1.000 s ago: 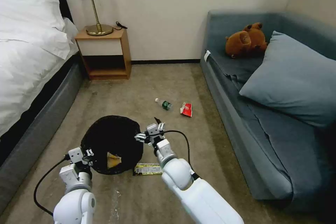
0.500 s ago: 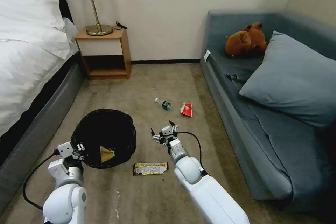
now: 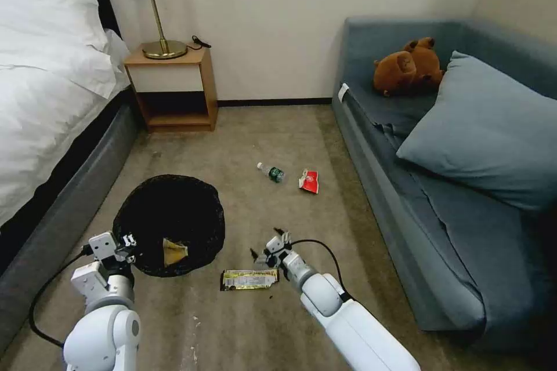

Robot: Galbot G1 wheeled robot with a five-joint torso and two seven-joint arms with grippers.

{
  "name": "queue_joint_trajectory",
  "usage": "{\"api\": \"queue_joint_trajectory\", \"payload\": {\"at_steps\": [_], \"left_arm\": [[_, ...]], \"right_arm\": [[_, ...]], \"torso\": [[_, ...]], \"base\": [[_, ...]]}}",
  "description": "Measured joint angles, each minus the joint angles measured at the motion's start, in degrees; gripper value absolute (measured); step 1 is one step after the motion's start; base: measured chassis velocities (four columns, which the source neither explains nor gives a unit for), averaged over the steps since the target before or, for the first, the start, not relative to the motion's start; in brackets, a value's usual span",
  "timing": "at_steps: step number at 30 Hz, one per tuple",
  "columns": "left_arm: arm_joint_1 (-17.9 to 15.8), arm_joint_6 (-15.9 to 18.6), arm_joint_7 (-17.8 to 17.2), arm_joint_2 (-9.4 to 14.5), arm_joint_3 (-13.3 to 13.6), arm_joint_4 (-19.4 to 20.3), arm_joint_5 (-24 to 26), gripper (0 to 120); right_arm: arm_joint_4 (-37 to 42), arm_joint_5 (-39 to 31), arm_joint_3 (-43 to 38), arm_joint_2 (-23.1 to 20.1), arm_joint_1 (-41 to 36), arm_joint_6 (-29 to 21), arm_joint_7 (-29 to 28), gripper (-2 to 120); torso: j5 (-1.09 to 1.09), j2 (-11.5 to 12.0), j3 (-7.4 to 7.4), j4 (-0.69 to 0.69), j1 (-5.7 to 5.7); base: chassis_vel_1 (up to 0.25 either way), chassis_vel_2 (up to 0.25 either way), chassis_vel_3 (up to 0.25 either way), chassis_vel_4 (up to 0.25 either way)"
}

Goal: Pick up the trash bin, then pick up the garbage on the floor and place it into the trash bin.

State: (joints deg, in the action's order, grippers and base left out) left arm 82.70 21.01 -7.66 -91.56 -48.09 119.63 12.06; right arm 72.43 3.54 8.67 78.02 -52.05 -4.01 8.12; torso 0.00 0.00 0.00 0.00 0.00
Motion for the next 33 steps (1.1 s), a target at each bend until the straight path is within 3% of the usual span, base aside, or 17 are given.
{"api": "queue_joint_trajectory", "payload": {"at_steps": [7,13,16,33], "left_arm": [[0.6,0.0,-0.1,-0.4,-0.4,0.5,-0.5,3],[1.4,1.2,-0.8,-0.5,-0.6,2.9,0.1,3],[0.9,1.9,-1.2,-0.5,-1.1,3.0,0.3,3],[1.1,2.2,-1.7,-0.6,0.0,3.4,-0.1,3]], "right_arm": [[-4.8,2.7,3.3,-0.8,2.0,2.9,3.6,100],[-15.9,11.6,5.4,0.7,6.1,12.4,9.5,100],[-19.1,12.9,6.0,1.4,7.5,14.1,10.8,100],[-35.8,10.6,3.4,5.5,14.1,18.8,19.8,100]], "torso": [[-0.01,0.0,0.00,0.00,0.00],[0.00,0.0,0.00,0.00,0.00],[0.00,0.0,0.00,0.00,0.00],[0.00,0.0,0.00,0.00,0.00]], "base": [[0.000,0.000,0.000,0.000],[0.000,0.000,0.000,0.000],[0.000,0.000,0.000,0.000],[0.000,0.000,0.000,0.000]]}}
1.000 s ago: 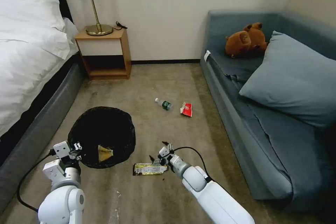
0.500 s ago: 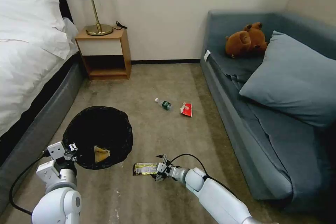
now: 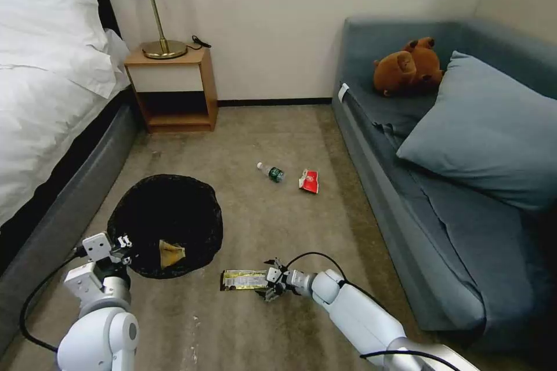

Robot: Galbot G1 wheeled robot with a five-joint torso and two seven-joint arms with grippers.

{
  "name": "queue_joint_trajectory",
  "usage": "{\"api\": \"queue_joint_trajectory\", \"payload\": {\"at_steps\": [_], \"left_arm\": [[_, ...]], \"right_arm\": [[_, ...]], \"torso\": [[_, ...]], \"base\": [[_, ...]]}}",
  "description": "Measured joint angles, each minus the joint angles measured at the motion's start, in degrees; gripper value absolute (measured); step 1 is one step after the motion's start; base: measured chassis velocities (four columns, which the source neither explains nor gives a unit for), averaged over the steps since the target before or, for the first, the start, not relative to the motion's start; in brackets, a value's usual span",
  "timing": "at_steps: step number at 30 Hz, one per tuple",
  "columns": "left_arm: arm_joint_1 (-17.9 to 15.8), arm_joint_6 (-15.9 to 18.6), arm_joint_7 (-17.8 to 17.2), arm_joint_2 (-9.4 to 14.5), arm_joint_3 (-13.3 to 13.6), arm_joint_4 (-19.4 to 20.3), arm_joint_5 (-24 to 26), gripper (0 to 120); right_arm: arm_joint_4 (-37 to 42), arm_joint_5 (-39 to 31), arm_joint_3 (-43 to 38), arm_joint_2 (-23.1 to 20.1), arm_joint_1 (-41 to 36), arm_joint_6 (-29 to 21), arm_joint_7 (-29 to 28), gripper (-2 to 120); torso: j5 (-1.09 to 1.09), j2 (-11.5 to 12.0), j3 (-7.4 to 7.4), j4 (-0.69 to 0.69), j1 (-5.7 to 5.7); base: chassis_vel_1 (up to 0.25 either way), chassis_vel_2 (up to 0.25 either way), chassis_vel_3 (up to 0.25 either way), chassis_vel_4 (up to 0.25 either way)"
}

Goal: Pick up the trash bin, then pick up the garbage on the floor and place it into the trash bin.

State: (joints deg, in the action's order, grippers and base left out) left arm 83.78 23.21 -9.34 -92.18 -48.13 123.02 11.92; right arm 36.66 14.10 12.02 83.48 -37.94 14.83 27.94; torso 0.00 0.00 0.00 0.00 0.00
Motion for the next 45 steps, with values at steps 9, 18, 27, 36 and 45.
{"api": "queue_joint_trajectory", "payload": {"at_steps": [9,18,27,36,45], "left_arm": [[0.9,-0.4,0.1,0.0,0.2,0.6,0.2,3],[1.1,-0.8,0.1,0.0,1.2,0.9,-0.1,3],[0.9,-0.8,-0.1,0.0,1.6,0.9,-0.2,3],[0.7,-0.8,-0.1,0.0,1.5,0.6,-0.2,3],[0.5,-0.9,-0.1,0.0,1.5,0.2,-0.2,3]], "right_arm": [[-6.2,-2.6,-3.7,2.3,2.1,0.0,3.8,100],[-6.9,-5.9,-5.1,1.9,1.9,-1.3,5.2,92],[-6.3,-6.0,-5.8,1.9,0.4,-0.8,5.1,60],[-6.1,-5.2,-6.0,2.2,-0.1,-0.6,4.9,28],[-6.1,-4.9,-6.4,2.0,-0.1,-0.5,4.3,1]], "torso": [[0.00,0.0,0.00,0.00,0.00],[0.00,0.0,0.00,0.00,0.00],[-0.01,0.0,0.00,-0.01,-0.01],[0.03,0.0,0.00,0.03,-0.01],[-0.01,0.0,0.00,0.01,-0.01]], "base": [[0.000,0.000,0.000,0.000],[0.000,0.000,0.000,0.000],[0.000,0.000,0.000,0.000],[0.000,0.000,0.000,0.000],[0.000,0.000,0.000,0.000]]}}
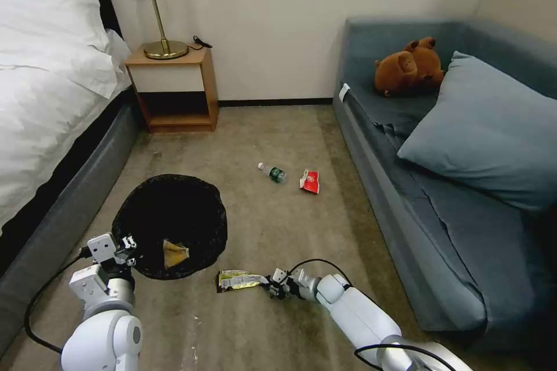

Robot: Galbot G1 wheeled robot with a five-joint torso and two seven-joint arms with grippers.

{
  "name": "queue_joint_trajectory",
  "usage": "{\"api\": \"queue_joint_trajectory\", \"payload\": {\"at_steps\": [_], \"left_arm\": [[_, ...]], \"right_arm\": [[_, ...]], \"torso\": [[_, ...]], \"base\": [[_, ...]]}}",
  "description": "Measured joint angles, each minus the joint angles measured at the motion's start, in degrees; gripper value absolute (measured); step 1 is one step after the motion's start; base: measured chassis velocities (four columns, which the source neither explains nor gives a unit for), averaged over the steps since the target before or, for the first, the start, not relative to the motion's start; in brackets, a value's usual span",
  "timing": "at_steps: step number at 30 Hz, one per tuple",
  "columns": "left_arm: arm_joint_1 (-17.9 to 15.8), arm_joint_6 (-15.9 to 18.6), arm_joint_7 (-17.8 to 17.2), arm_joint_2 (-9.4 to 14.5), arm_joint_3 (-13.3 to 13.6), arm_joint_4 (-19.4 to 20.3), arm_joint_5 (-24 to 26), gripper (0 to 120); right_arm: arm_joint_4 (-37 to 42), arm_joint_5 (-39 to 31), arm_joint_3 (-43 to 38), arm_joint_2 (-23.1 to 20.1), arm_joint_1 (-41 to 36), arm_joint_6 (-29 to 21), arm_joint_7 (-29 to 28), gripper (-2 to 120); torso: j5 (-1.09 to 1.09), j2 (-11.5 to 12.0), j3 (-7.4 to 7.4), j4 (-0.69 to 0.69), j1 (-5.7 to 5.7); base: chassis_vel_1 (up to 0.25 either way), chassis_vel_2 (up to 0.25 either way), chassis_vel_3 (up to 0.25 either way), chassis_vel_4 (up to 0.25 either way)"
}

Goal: Pick up the trash bin, then pick up the garbage on the floor and place it into the trash bin.

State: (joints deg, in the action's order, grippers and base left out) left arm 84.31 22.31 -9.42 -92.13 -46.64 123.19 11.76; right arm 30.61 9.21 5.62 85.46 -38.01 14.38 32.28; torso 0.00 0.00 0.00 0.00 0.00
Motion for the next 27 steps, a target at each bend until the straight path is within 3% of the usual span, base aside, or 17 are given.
{"api": "queue_joint_trajectory", "payload": {"at_steps": [22,27], "left_arm": [[0.0,-0.2,0.1,0.0,-0.5,-0.1,0.2,3],[-0.5,-0.3,0.2,0.0,-1.0,-1.0,0.4,3]], "right_arm": [[1.8,-0.6,-0.4,-0.9,-1.0,0.9,-1.4,0],[3.1,-3.2,-3.9,-1.0,-1.1,1.3,-0.7,0]], "torso": [[-0.01,0.0,0.01,-0.02,0.00],[0.00,0.0,0.01,-0.01,0.01]], "base": [[0.000,0.000,0.000,0.000],[0.000,0.000,0.000,0.000]]}}
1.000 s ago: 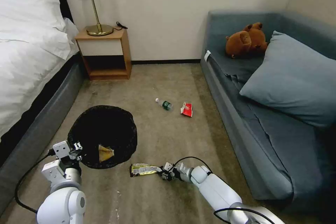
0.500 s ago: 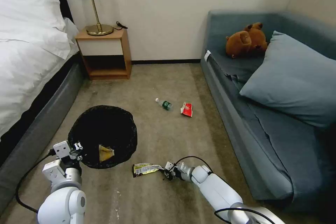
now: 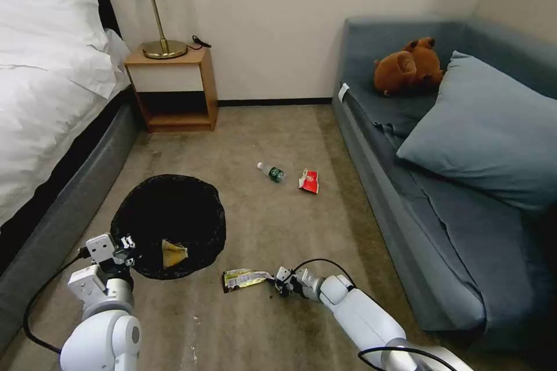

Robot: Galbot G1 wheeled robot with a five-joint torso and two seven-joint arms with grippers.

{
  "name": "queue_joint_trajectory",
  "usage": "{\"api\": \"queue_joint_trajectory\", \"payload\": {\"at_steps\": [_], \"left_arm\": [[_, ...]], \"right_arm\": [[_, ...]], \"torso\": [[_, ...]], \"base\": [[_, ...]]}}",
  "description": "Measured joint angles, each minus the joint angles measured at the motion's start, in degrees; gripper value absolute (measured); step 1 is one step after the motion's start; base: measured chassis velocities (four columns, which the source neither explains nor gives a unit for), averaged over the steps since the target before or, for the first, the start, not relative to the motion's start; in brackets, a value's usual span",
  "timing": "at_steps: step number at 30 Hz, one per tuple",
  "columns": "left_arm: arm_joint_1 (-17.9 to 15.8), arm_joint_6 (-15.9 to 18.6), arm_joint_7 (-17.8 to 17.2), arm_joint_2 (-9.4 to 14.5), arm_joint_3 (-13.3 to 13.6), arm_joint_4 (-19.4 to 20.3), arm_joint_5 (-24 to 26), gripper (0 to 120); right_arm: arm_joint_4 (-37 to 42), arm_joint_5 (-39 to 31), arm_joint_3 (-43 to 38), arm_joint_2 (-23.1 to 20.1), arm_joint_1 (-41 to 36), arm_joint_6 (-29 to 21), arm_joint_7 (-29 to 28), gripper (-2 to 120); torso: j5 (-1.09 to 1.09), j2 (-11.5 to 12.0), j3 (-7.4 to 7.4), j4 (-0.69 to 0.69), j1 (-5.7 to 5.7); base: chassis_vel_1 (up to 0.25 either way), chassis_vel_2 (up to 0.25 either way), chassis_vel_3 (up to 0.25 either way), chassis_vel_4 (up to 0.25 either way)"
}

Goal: Pick up the trash bin, then pick up the garbage on the floor and place it into the trash bin.

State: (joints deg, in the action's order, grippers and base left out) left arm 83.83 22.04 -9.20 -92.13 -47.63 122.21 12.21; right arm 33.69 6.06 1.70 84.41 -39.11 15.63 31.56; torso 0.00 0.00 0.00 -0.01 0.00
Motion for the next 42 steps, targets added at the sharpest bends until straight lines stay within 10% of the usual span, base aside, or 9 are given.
{"api": "queue_joint_trajectory", "payload": {"at_steps": [42], "left_arm": [[-3.0,-2.3,1.1,1.0,-0.3,-8.5,1.9,3]], "right_arm": [[17.3,-12.9,-16.1,-2.9,-8.1,3.1,-14.7,0]], "torso": [[0.01,0.0,0.00,0.01,0.00]], "base": [[0.000,0.000,0.000,0.000]]}}
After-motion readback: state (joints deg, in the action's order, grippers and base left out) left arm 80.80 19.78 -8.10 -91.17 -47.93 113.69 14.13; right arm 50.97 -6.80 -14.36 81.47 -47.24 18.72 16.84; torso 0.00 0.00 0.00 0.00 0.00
